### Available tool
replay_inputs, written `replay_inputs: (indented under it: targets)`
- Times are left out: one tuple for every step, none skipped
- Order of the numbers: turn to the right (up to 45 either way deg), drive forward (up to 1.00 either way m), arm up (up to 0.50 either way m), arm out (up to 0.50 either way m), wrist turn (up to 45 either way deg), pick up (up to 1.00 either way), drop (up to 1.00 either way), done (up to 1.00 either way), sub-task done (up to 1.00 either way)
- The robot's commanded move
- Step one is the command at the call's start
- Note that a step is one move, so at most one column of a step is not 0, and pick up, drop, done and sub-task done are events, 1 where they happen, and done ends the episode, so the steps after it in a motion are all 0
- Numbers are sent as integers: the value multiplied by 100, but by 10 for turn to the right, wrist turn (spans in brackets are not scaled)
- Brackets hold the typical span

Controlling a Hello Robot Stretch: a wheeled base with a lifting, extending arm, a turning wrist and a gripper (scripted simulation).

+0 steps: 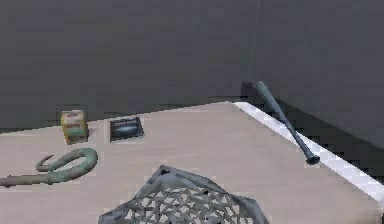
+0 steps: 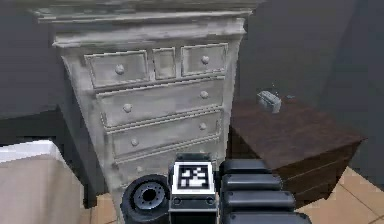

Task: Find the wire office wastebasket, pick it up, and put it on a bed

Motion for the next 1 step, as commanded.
replay_inputs:
  targets:
    - [90,0,0,0,0,0,0,0,0]
